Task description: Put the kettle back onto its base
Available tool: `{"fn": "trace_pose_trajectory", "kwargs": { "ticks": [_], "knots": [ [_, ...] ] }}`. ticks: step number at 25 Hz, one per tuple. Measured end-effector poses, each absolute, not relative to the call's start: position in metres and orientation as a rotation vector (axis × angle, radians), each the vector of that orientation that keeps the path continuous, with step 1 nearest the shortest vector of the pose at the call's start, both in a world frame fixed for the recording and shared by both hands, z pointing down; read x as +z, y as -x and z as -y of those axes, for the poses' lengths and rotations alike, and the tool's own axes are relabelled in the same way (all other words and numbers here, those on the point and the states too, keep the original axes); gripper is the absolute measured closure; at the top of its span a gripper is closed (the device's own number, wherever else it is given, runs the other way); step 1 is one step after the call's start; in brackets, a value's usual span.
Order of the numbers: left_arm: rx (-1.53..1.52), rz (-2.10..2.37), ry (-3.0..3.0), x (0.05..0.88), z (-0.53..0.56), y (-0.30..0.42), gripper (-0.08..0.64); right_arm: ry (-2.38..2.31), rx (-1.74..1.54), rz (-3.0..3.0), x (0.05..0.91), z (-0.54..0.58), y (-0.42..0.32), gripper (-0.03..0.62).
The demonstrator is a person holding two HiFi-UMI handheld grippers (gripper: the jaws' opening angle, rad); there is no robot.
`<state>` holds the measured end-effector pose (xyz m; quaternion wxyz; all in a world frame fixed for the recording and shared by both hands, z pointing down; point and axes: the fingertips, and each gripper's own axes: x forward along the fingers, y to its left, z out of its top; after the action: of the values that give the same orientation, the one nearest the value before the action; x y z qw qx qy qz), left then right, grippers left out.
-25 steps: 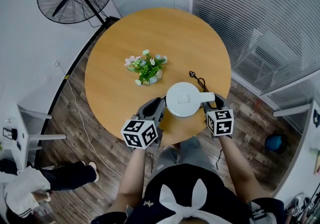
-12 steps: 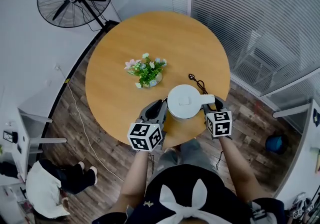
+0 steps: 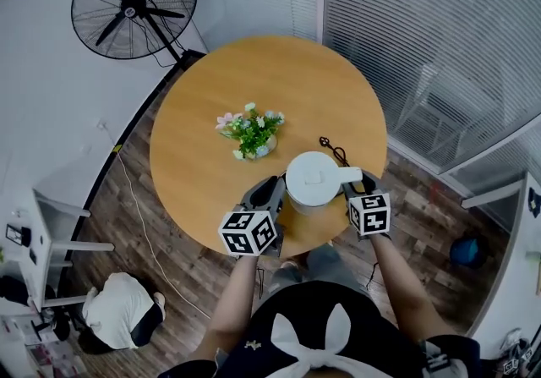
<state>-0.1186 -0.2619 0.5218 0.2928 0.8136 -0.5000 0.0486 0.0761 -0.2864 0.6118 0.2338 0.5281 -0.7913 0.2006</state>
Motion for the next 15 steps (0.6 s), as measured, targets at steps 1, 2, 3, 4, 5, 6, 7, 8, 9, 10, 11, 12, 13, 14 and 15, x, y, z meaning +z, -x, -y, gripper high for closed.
{"fn": "trace_pose_trajectory", "kwargs": {
  "ticks": [1,2,3,4,5,6,7,8,9,10,11,12,13,14,15],
  "knots": [
    [0.13,1.328,-2.168,0.522,0.262,0.118,0.495,-1.442,0.532,2.154,0.613,0.286,-0.076,0.422],
    [0.138,1.333,-2.173,0.522,0.261,0.118,0.495,-1.426,0.517,2.137,0.614,0.285,-0.076,0.427],
    [0.151,1.346,-2.181,0.521,0.26,0.118,0.495,-1.405,0.51,2.129,0.614,0.284,-0.075,0.428],
    [0.163,1.36,-2.187,0.52,0.26,0.118,0.495,-1.387,0.511,2.128,0.613,0.282,-0.073,0.428],
    [0.171,1.368,-2.191,0.519,0.259,0.117,0.497,-1.375,0.515,2.129,0.612,0.281,-0.072,0.42],
    [0.175,1.368,-2.191,0.518,0.258,0.116,0.495,-1.373,0.515,2.13,0.609,0.28,-0.072,0.417],
    [0.176,1.363,-2.188,0.518,0.258,0.115,0.495,-1.378,0.51,2.13,0.607,0.279,-0.073,0.408],
    [0.178,1.36,-2.186,0.517,0.258,0.115,0.495,-1.385,0.503,2.132,0.603,0.278,-0.073,0.4],
    [0.182,1.36,-2.186,0.516,0.258,0.115,0.495,-1.392,0.5,2.136,0.6,0.277,-0.074,0.388],
    [0.184,1.361,-2.19,0.515,0.258,0.116,0.495,-1.399,0.498,2.143,0.596,0.276,-0.075,0.385],
    [0.182,1.363,-2.198,0.513,0.258,0.117,0.495,-1.406,0.495,2.15,0.592,0.275,-0.075,0.383],
    [0.176,1.364,-2.208,0.509,0.258,0.117,0.495,-1.413,0.488,2.158,0.586,0.273,-0.076,0.382],
    [0.168,1.364,-2.221,0.505,0.258,0.117,0.495,-1.421,0.479,2.166,0.58,0.272,-0.077,0.382],
    [0.164,1.365,-2.239,0.499,0.258,0.117,0.495,-1.426,0.469,2.174,0.572,0.27,-0.078,0.382],
    [0.165,1.37,-2.262,0.493,0.257,0.117,0.495,-1.427,0.461,2.178,0.566,0.267,-0.079,0.382]
  ]
}}
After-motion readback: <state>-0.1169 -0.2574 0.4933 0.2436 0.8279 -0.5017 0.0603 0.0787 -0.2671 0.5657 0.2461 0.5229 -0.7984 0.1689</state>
